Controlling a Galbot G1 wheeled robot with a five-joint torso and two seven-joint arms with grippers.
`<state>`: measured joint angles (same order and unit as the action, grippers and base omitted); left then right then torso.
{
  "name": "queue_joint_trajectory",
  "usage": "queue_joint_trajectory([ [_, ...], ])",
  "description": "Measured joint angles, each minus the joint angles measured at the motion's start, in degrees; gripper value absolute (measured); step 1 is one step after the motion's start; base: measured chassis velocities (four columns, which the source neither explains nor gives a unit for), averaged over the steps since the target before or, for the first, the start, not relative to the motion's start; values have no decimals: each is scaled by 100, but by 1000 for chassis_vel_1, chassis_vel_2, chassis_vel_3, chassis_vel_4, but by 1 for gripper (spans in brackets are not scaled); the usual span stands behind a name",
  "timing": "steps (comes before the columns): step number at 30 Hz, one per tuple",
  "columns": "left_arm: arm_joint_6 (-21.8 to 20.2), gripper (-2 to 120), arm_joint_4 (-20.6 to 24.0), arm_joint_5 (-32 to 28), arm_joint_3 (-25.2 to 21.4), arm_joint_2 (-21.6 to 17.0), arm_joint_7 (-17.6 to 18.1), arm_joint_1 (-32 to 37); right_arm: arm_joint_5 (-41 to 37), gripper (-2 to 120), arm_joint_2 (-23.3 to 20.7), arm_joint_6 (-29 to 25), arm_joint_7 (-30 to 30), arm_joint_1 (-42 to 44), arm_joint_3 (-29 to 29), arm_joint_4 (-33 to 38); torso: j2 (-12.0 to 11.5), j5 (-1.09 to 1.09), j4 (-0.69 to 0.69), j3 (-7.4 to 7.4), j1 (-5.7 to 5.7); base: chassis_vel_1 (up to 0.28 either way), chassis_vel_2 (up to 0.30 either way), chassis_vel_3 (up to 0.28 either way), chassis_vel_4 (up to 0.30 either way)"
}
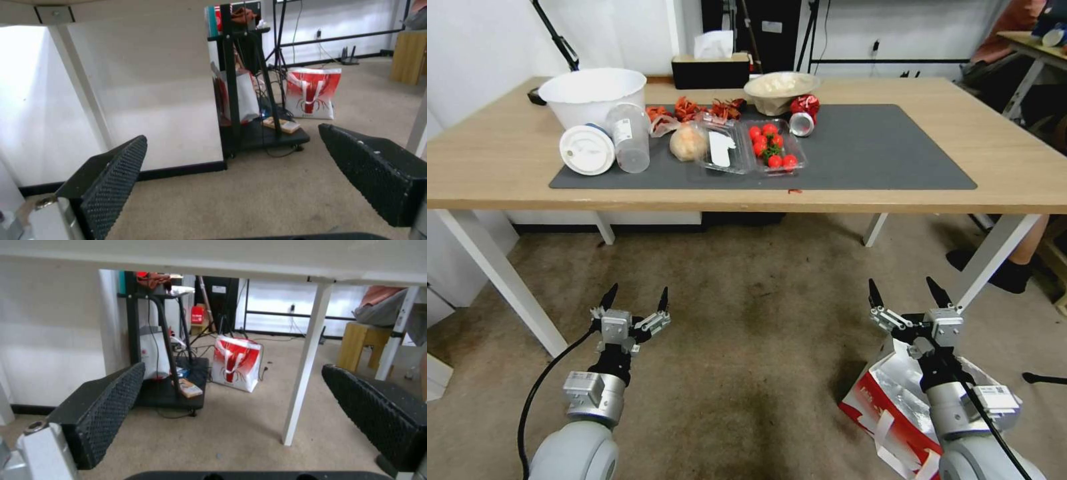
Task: Pick up the food delivery bag from the floor and place it on the table.
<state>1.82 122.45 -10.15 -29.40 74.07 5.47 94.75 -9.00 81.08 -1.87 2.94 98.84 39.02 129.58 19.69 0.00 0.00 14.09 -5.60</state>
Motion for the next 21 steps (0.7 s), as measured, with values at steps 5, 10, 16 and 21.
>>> queue_joint_trajectory([
  [5,-1,97,0,38,-13,14,-15,6,0,100,-5,0,10,-22,-8,-29,-113,0,0,-74,39,0,0,0,0],
  [10,-1,97,-6,43,-18,34,-18,5,-10,100,-19,62,10,-17,-7,-21,-230,0,0,-156,75,0,0,0,0],
  [16,-2,97,-27,46,-15,41,-18,-4,-20,100,-15,74,3,-8,-5,-28,-388,0,0,-272,116,0,0,0,0],
  [21,-1,97,-30,47,-25,46,-18,-4,-20,100,1,56,-18,-3,-8,-27,-472,0,0,-333,139,0,0,0,0],
])
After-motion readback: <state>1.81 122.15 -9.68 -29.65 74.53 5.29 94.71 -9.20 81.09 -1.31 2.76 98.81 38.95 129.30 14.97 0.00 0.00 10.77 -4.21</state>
